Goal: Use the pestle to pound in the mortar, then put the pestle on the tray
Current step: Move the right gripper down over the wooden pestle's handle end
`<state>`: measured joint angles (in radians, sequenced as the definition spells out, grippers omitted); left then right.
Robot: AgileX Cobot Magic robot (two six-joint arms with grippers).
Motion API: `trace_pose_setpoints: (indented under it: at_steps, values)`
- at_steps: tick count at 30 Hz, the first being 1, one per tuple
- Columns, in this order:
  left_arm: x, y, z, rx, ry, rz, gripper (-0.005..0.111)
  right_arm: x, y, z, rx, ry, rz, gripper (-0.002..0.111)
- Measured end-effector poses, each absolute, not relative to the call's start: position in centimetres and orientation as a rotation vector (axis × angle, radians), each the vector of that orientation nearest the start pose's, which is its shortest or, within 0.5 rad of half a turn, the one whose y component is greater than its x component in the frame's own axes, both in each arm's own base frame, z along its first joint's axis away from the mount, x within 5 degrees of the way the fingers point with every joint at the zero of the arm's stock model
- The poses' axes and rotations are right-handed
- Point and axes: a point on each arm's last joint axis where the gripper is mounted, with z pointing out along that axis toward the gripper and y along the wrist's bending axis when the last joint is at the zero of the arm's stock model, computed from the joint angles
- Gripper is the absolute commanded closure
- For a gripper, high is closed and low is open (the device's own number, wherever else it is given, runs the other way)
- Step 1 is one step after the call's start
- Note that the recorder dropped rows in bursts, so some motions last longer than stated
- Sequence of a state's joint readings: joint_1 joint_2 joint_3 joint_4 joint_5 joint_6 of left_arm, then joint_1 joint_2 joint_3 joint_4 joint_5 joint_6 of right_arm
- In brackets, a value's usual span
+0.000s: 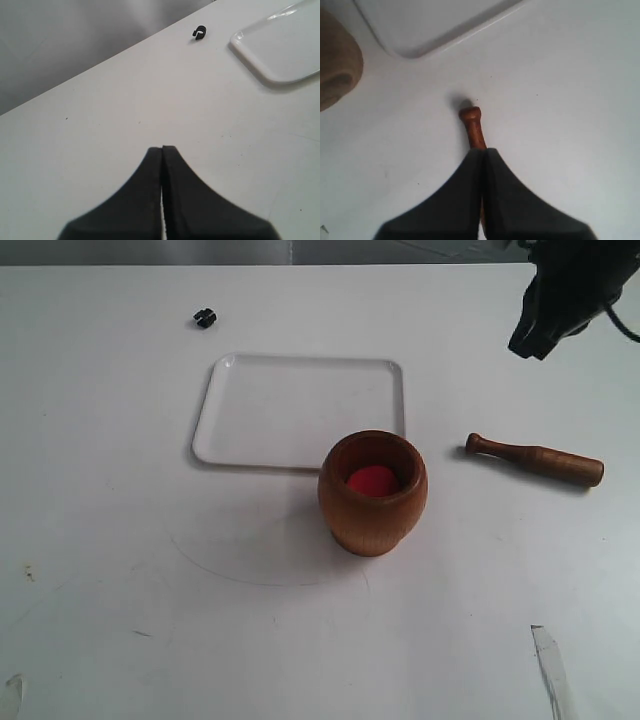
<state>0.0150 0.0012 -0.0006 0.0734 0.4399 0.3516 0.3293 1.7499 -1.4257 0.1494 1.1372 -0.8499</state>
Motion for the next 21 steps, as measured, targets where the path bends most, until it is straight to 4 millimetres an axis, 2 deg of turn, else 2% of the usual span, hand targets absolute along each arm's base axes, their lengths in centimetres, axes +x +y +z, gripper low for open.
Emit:
trace_pose_setpoints:
  at_steps: [5, 8, 9, 11, 14, 16, 21]
  values:
    - [5.1, 0.4, 17.4, 0.367, 1.901, 0.32, 0.107, 34.3, 12.8, 24.0, -1.624, 2.508, 0.115, 0.107]
    - [5.1, 0.4, 17.4, 0.367, 1.901, 0.32, 0.107, 34.8, 12.9, 22.2, -1.671, 2.532, 0.127, 0.094]
    - [5.1, 0.4, 17.4, 0.367, 1.901, 0.32, 0.107, 34.9, 13.0, 21.7, -1.685, 2.54, 0.133, 0.088]
    - [5.1, 0.4, 17.4, 0.367, 1.901, 0.32, 0.107, 35.2, 13.0, 20.7, -1.709, 2.554, 0.144, 0.068]
    - [5.1, 0.4, 17.4, 0.367, 1.901, 0.32, 0.107, 35.4, 13.1, 19.5, -1.733, 2.577, 0.16, 0.03]
    - [5.1, 0.4, 17.4, 0.367, 1.901, 0.32, 0.107, 35.4, 13.1, 19.0, -1.744, 2.593, 0.17, 0.02]
    - [5.1, 0.4, 17.4, 0.367, 1.901, 0.32, 0.107, 35.4, 13.1, 18.7, -1.73, 2.615, 0.175, 0.024]
